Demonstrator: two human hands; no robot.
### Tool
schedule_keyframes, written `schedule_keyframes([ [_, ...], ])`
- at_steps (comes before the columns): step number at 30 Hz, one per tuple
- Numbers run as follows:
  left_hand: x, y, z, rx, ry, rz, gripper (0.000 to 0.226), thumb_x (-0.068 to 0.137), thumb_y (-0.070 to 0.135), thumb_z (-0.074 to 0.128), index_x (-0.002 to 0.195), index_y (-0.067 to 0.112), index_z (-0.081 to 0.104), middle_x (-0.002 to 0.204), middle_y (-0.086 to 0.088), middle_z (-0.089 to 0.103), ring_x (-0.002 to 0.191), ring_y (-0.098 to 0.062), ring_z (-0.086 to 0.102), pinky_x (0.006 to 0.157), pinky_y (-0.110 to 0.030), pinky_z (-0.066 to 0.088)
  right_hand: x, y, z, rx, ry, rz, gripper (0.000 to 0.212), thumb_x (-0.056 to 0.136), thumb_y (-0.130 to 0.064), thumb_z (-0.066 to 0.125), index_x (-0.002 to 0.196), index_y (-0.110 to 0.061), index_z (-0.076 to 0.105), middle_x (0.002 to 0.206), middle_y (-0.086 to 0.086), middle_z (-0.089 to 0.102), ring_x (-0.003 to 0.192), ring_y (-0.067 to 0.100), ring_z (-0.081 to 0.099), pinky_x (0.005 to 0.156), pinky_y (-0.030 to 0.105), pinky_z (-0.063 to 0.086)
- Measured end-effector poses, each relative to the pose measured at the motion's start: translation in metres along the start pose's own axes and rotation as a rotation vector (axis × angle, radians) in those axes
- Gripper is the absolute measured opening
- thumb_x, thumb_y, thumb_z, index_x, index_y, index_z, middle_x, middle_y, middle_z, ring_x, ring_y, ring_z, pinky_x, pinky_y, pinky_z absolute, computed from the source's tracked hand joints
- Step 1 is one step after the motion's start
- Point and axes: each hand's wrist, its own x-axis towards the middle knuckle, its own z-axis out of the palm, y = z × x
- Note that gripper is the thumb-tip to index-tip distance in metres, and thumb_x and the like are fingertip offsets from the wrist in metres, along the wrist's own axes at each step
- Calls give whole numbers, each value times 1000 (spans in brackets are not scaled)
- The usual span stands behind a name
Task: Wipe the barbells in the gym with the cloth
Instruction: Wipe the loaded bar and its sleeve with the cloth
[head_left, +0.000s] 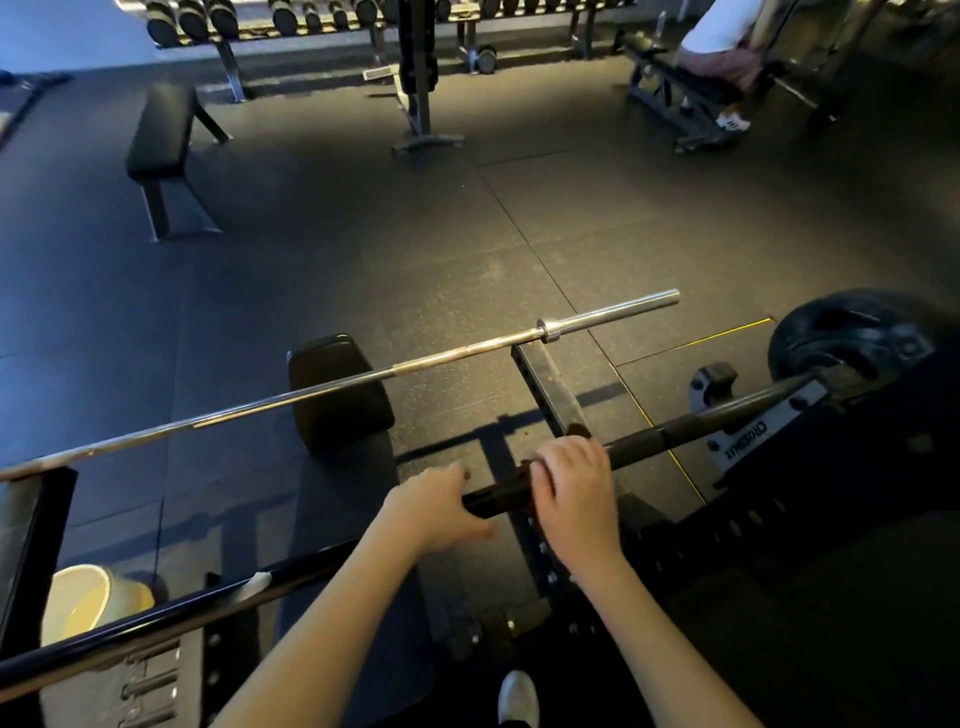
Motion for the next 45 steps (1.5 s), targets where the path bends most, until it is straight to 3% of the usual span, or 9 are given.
schedule_keyframes([
  [4, 17, 21, 0, -39, -200, -33, 23, 91, 30, 63, 105, 12, 61, 91, -2, 68, 83, -16, 68, 79, -27, 55, 15, 30, -27, -51, -139, -190, 35, 98, -36, 37, 106, -19, 66, 102, -7, 63, 103, 11, 55, 101, 33, 42],
  [11, 7, 20, 13, 246, 133, 14, 25, 93, 43, 53, 100, 21, 64, 79, 8, 57, 67, -8, 54, 57, -21, 39, 41, 54, -31, -148, 104, 338, 15, 93, -20, 54, 96, -12, 67, 96, 1, 64, 101, 20, 57, 108, 46, 39],
  [17, 2, 23, 14, 340, 196, 30, 26, 94, 42, 50, 101, 20, 63, 88, 4, 64, 77, -14, 62, 66, -26, 49, 28, 26, -25, -37, -189, -175, 35, 98, -35, 36, 88, -19, 66, 81, -9, 62, 78, 9, 57, 83, 30, 47],
  [20, 1, 22, 14, 315, 191, 53, 26, 95, 42, 51, 103, 20, 62, 88, 5, 64, 77, -13, 62, 69, -26, 52, 62, 62, -53, -187, -226, 53, 34, 100, -33, 40, 79, -19, 63, 69, -9, 58, 66, 10, 53, 91, 39, 45],
  [24, 2, 21, 14, 346, 208, 55, 27, 95, 42, 50, 104, 20, 62, 87, 5, 63, 76, -14, 61, 64, -24, 46, 59, 47, -42, -213, -20, 355, 25, 100, -28, 47, 87, -15, 65, 83, -7, 57, 90, 18, 57, 108, 37, 31],
  [29, 2, 22, 14, 327, 214, 50, 25, 94, 41, 50, 101, 20, 62, 84, 6, 61, 76, -14, 61, 66, -25, 48, 17, 19, -25, -16, -197, -137, 39, 96, -41, 40, 108, -17, 68, 109, -4, 64, 110, 15, 54, 103, 34, 37],
  [36, -1, 22, 14, 303, 226, 66, 26, 95, 43, 50, 103, 21, 61, 86, 6, 61, 76, -12, 60, 66, -24, 47, 92, 35, -39, -61, -457, 100, 30, 105, -31, 37, 109, -14, 60, 75, -4, 56, 68, 7, 56, 58, 17, 40],
  [41, 2, 19, 17, 264, 250, 91, 21, 93, 40, 51, 101, 22, 58, 81, 9, 54, 74, -12, 56, 67, -24, 45, 43, 34, -44, -127, -397, -11, 44, 95, -57, 38, 114, -27, 63, 111, -14, 54, 116, 11, 47, 110, 37, 30],
  [45, 5, 16, 17, 189, 255, 186, 17, 91, 40, 54, 100, 26, 54, 86, 11, 55, 76, -9, 56, 69, -23, 44, 29, 49, -45, -105, -333, -199, 47, 92, -53, 39, 112, -20, 66, 112, -4, 61, 114, 18, 52, 105, 46, 41],
])
